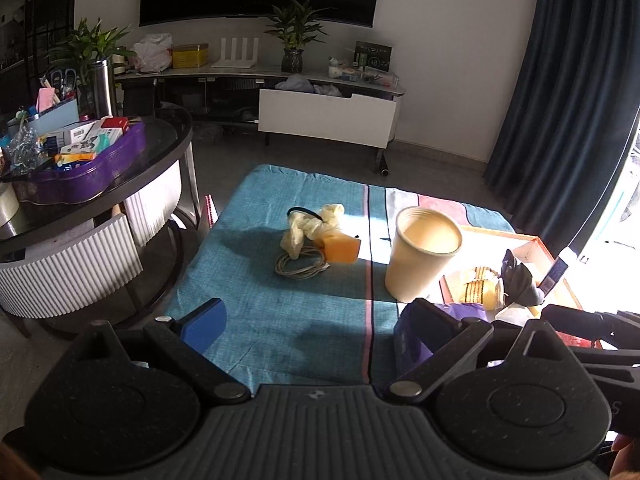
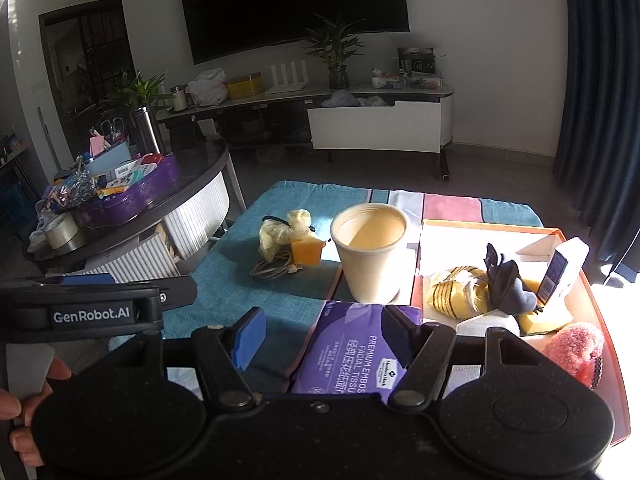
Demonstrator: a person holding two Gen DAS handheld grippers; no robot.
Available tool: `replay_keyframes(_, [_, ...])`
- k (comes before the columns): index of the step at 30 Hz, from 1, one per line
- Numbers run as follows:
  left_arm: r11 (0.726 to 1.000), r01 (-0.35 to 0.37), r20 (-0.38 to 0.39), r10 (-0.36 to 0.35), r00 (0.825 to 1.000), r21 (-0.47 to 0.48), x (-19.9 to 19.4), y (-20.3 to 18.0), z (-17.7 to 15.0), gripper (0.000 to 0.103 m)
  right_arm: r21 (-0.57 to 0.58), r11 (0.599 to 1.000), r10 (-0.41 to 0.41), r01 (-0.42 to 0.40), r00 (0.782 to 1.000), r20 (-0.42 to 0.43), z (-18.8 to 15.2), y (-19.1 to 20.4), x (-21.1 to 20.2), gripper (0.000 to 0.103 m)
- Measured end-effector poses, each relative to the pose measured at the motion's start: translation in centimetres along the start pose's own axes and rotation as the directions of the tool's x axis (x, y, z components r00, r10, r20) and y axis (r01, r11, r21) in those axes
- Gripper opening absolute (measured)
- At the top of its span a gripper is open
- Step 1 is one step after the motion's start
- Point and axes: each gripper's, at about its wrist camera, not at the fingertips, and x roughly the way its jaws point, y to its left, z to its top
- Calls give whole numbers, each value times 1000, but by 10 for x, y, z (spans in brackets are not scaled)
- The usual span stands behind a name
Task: Organize soft objects
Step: 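Withdraw both tools and grasp the light-blue fluffy toy with the left tool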
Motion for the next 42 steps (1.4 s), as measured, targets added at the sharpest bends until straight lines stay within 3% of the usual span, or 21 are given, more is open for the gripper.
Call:
replay_keyframes(12, [991, -86, -4, 86, 996, -98, -6, 58, -25, 103, -49, 995, 80, -84, 995, -63, -8, 36, 24, 78])
replay_keyframes(23, [959, -234, -156, 210, 965, -159, 35, 98, -70, 103, -19, 997, 73, -75, 994, -81, -12, 30, 30, 78])
replay_keyframes(29, [961, -247, -183, 222, 958, -124, 62, 96, -71, 103, -18, 998, 60, -62, 995, -78, -12, 28, 32, 78])
replay_keyframes(30, [965, -235, -183, 211, 960, -120, 66, 95, -72, 99, -18, 998, 57, -58, 995, -79, -11, 27, 32, 78])
replay_keyframes(32, [973, -211, -175, 192, 966, -96, 73, 91, -73, 82, -19, 999, 49, -51, 995, -83, -11, 27, 34, 78])
replay_keyframes(33, [978, -193, -172, 177, 969, -79, 76, 89, -74, 64, -19, 999, 46, -48, 995, -85, -10, 27, 34, 78])
replay_keyframes(34, [983, -171, -172, 157, 972, -68, 79, 87, -74, 58, -21, 999, 44, -46, 995, -86, -9, 27, 36, 78])
replay_keyframes(37, [986, -158, -155, 148, 977, -57, 78, 81, -74, 51, -33, 999, 40, -43, 995, -91, -6, 30, 40, 78])
replay_keyframes(42, [993, -115, -71, 112, 991, -39, 64, 77, -56, 50, -58, 997, 48, -53, 994, -97, 10, 42, 59, 78])
